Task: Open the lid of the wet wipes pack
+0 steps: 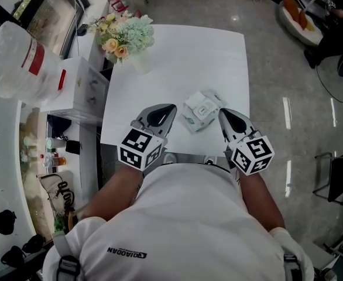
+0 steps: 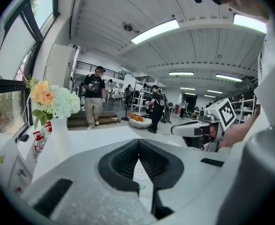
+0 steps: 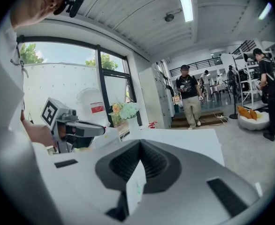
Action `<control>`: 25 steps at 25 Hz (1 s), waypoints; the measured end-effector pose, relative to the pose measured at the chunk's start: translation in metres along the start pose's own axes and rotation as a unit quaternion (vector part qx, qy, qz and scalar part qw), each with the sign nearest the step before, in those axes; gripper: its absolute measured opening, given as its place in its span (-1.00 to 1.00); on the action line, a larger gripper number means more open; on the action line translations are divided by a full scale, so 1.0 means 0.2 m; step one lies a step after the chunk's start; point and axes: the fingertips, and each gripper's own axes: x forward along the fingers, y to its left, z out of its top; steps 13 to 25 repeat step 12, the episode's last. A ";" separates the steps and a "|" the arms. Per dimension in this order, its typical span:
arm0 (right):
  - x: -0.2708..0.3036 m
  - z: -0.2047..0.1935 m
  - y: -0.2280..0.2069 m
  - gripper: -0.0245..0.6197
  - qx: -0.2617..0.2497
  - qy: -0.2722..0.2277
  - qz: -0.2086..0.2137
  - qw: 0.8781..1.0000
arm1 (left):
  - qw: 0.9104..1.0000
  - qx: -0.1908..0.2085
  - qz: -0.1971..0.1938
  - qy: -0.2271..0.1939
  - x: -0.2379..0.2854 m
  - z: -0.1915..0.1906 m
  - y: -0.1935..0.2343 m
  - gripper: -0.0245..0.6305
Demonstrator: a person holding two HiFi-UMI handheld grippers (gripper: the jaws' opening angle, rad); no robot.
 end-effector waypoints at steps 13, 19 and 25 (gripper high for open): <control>0.00 0.00 -0.01 -0.91 0.000 0.002 -0.001 1.000 | 1.000 0.000 0.003 -0.001 0.01 0.00 0.01 -0.91; 0.00 0.00 -0.01 -0.91 0.000 0.002 -0.001 1.000 | 1.000 0.000 0.003 -0.001 0.01 0.00 0.01 -0.91; 0.00 0.00 -0.01 -0.91 0.000 0.002 -0.001 1.000 | 1.000 0.000 0.003 -0.001 0.01 0.00 0.01 -0.91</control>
